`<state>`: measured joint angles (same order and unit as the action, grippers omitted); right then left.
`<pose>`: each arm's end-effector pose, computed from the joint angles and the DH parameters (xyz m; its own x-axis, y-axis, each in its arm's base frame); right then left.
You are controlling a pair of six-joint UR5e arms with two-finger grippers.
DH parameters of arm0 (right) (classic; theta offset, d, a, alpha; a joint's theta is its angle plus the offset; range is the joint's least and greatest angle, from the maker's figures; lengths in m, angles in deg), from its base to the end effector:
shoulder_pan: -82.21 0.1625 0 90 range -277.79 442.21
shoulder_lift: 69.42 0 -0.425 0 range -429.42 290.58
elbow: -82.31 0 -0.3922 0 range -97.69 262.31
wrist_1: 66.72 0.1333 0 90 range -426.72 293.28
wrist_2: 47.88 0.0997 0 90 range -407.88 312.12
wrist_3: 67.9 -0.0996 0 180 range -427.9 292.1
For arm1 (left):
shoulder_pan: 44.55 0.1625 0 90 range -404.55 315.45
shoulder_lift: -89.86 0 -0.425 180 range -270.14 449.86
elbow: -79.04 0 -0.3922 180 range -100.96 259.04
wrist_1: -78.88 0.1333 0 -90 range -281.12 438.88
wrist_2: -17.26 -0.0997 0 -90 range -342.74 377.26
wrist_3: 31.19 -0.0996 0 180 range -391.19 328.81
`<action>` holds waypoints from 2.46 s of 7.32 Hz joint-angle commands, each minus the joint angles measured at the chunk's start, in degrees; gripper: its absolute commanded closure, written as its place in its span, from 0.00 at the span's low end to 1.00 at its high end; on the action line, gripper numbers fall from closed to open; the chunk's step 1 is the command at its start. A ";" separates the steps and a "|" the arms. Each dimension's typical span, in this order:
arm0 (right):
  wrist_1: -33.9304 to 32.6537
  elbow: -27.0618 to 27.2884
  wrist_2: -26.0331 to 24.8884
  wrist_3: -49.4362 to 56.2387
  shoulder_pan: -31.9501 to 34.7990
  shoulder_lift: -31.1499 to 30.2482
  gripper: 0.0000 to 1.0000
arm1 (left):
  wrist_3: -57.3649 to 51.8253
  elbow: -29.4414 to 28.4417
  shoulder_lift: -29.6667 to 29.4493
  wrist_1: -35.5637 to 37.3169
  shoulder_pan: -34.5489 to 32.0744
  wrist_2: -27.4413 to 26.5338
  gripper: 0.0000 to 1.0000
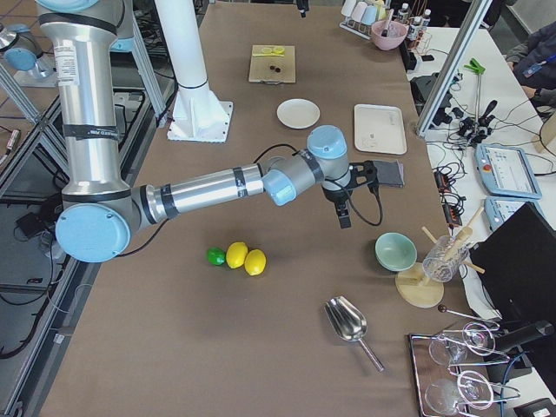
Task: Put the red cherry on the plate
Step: 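Move the left gripper down over the dark cherries on the cutting board, then grasp the dark cherries by their stems with the left gripper and lift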
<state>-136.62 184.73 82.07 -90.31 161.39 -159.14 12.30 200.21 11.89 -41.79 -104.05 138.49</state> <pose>-0.0276 -0.5138 0.5114 0.6959 -0.1341 0.7055 -0.1163 0.9484 0.2950 0.1384 -0.3959 0.4284 0.6141 0.1798 -0.7685 0.1311 0.9369 0.3239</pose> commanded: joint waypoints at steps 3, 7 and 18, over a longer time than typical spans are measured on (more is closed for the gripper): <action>0.81 0.14 -4.15 11.99 3.08 -8.79 0.00 | 11.55 1.71 6.93 -6.54 23.05 -14.32 0.03; 0.81 0.23 -4.27 11.78 3.43 -8.80 0.00 | 15.91 -0.92 3.28 -7.12 32.85 -24.00 0.20; 0.73 -0.12 -4.36 11.60 3.43 -8.71 0.00 | 16.62 -1.29 2.82 -7.30 37.79 -25.70 1.00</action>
<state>-135.89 184.63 77.71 -78.71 164.83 -167.85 28.86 197.96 14.64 -49.02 -66.04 112.73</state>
